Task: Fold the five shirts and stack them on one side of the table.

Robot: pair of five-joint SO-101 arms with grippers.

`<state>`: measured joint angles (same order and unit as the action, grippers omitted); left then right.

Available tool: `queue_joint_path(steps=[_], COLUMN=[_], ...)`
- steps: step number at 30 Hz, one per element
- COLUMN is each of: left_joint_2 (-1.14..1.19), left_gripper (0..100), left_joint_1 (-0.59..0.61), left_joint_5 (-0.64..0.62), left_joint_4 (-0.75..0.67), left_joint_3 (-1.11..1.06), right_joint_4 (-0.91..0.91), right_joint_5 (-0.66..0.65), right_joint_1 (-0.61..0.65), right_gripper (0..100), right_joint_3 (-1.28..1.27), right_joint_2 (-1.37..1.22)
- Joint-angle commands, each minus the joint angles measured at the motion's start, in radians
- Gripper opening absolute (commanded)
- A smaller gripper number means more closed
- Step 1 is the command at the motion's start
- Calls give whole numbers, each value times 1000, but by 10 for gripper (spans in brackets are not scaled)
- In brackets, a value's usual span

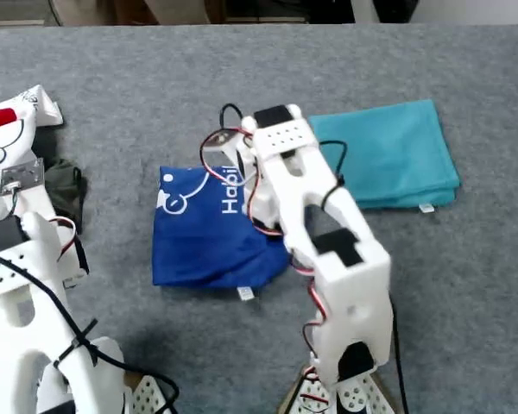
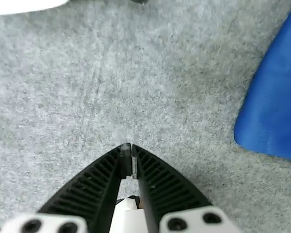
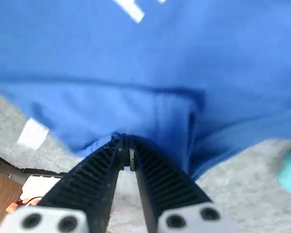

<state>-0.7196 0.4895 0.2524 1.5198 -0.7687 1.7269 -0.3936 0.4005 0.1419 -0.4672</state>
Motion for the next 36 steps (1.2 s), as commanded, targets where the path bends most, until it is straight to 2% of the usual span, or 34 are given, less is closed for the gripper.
queue_joint_path(steps=[1, 9, 13, 16, 21, 27, 31, 34, 36], left_joint_2=[-38, -50, -48, -41, -41, -41, -41, -41, -41], left_gripper=[20, 19, 19, 19, 20, 20, 20, 20, 20], left_joint_1=[11, 14, 12, 11, 9, 9, 9, 11, 11], left_joint_5=[6, 6, 6, 6, 6, 6, 6, 3, 2], left_joint_4=[11, 12, 12, 3, 3, 9, 11, 14, 35], left_joint_3=[3, 3, 2, 2, 3, 2, 2, 2, 5], right_joint_4=[-63, -226, -235, -235, -235, -242, -269, -298, -256], right_joint_5=[0, -34, -38, -101, -120, -115, -92, -49, -21], right_joint_1=[-18, -39, -128, -189, -217, -77, -8, -5, 1], right_gripper=[2, 2, 2, 2, 2, 2, 2, 2, 2], right_joint_3=[-193, -590, -611, -598, -504, -294, -127, 27, 131], right_joint_2=[199, 504, 573, 588, 591, 529, 351, 170, 51])
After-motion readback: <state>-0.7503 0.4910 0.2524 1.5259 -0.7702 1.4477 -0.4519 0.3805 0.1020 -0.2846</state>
